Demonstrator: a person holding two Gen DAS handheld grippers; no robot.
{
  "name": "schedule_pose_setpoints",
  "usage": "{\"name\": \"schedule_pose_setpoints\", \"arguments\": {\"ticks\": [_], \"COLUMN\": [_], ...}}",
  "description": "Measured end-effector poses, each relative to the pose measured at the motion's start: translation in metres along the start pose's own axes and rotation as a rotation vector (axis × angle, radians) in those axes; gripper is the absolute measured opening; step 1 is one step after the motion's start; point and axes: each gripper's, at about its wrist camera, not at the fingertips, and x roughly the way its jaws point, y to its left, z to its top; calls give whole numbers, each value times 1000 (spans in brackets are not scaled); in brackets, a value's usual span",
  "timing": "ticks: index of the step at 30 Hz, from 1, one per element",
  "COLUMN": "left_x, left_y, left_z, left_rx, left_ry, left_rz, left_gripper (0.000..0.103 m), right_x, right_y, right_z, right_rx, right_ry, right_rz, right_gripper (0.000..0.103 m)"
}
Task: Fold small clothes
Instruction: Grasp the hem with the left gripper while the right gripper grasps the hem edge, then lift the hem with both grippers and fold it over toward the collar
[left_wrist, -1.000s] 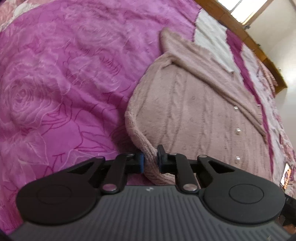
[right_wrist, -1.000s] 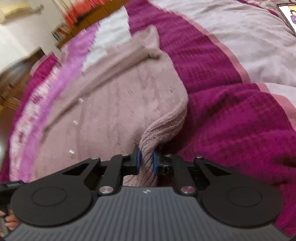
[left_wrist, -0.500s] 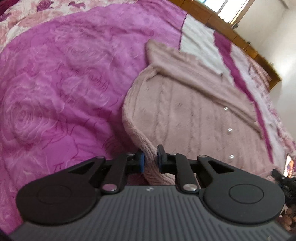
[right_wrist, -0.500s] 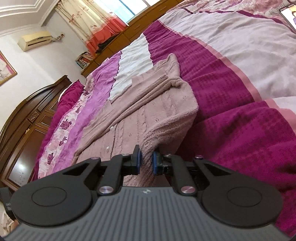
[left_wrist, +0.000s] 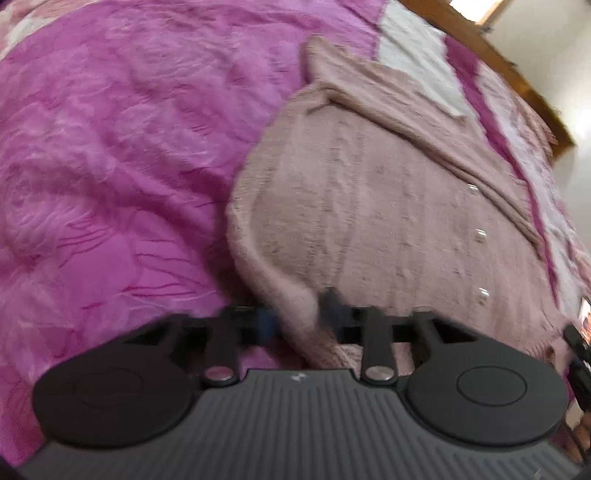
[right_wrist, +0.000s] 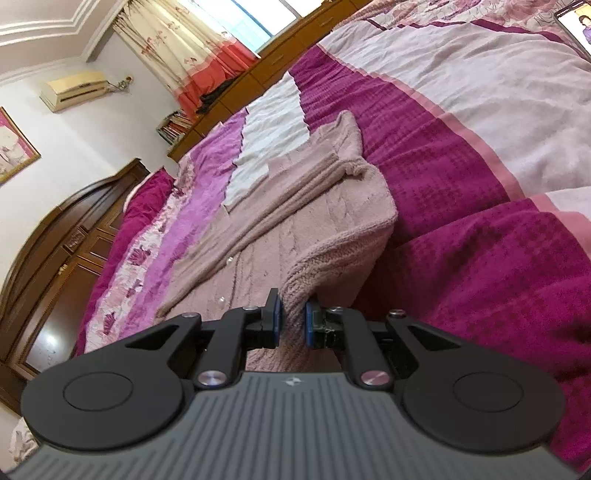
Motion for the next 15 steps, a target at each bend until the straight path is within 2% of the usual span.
{"name": "schedule_pose_setpoints", "arguments": {"ticks": [4,9,15], "left_x": [-17,-40,-59], "left_y": [-4,0,-10], "left_z": [4,21,51], "left_rx": [11,-92,-116], "left_ry": [-62,-135,-247], "left_rz": [-83,-215,-262], "left_gripper": [14,14,14], "right_x": [-3,-3,6], "right_y": [1,2,10], "right_z": [7,24,51], "right_rx": [23,79,86], "right_ry": [-24,-56,-104], "right_rz": [43,113,159], "right_gripper": [13,13,13]}}
